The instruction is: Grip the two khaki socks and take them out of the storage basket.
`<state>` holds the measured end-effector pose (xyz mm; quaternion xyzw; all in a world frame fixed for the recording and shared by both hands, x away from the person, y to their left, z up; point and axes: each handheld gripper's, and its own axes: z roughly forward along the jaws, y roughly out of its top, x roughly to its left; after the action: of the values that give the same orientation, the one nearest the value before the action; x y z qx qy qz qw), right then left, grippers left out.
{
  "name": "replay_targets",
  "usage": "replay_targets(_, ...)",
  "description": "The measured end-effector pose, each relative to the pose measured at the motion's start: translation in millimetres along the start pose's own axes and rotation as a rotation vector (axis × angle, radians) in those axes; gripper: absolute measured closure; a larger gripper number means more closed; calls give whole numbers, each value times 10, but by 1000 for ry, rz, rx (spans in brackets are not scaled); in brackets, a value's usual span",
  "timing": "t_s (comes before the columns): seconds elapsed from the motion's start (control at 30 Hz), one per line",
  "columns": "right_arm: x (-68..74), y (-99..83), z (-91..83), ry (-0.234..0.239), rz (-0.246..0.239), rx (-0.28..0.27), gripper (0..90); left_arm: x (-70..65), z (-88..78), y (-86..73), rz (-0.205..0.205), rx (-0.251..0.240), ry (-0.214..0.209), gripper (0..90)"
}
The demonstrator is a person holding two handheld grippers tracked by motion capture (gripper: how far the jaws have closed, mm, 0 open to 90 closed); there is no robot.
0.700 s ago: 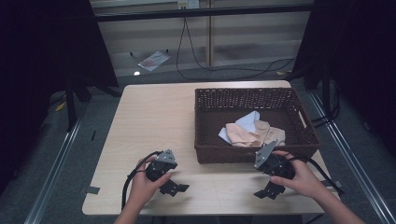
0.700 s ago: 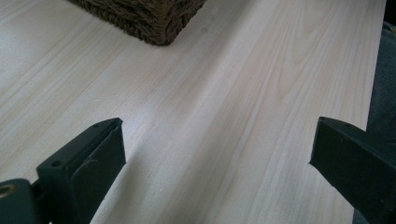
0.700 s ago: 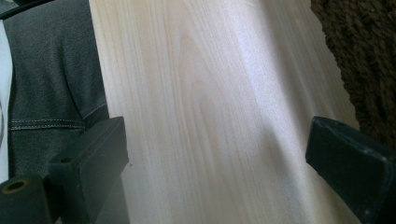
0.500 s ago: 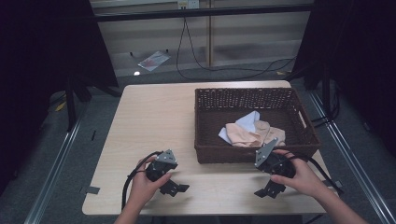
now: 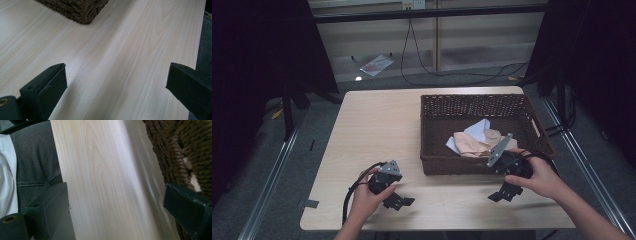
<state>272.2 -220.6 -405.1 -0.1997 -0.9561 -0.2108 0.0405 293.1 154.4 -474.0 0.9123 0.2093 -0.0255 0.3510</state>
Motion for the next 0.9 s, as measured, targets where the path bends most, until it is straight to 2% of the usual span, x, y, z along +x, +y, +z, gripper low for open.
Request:
replay_targets(0.13,-15,20,-59,11,4,-3,63,0,3,-1,-4,1,0,28)
replay_targets(0.2,-39,35,-134,22,14,-3,64,-1,16,-6,-10,-13,-7,28)
replay_targets(0.37,-68,56,-242,17,26,2,65,1,24,-7,-9,-19,-9,28)
replay_targets(0.43,-101,73,-325,7,28,1,63,3,16,1,-4,-1,-5,28)
replay_targets(0.53,-148,91,-407,11,37,-19,62,-1,18,-1,-7,-2,-7,28)
replay_targets(0.63,-175,134,-474,-17,36,-22,61,2,14,2,-5,1,-3,28)
replay_targets(0.7,-194,177,-522,-10,38,-33,60,2,25,-6,-11,-21,-11,28)
replay_targets(0.83,-236,240,-562,-15,44,-35,60,1,22,-6,-10,-20,-10,28)
replay_targets(0.9,-318,269,-559,-26,61,-37,59,5,-2,2,1,5,-5,28)
